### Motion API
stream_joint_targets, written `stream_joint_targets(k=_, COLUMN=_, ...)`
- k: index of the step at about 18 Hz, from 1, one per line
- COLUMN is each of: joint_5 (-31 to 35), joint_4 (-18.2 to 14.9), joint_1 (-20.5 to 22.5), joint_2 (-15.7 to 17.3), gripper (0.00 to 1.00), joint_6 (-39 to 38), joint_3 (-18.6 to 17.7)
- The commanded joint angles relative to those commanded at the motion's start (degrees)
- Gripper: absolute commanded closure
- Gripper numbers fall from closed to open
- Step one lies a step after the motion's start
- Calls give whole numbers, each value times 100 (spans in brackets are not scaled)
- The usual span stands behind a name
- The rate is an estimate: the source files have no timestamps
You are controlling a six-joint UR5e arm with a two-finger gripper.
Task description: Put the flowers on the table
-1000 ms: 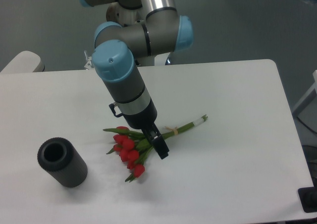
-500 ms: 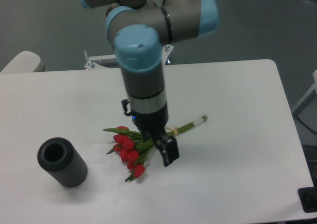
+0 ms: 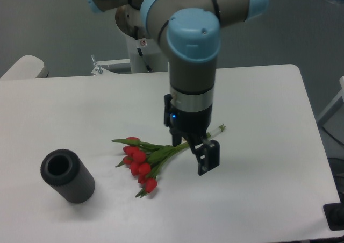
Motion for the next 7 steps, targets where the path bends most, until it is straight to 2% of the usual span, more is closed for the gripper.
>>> stream_joint_targets(k=7, joint_5=0, joint_4=-9, joint_1=35, joint_2=0, gripper=1, joint_6=18, joint_3=0)
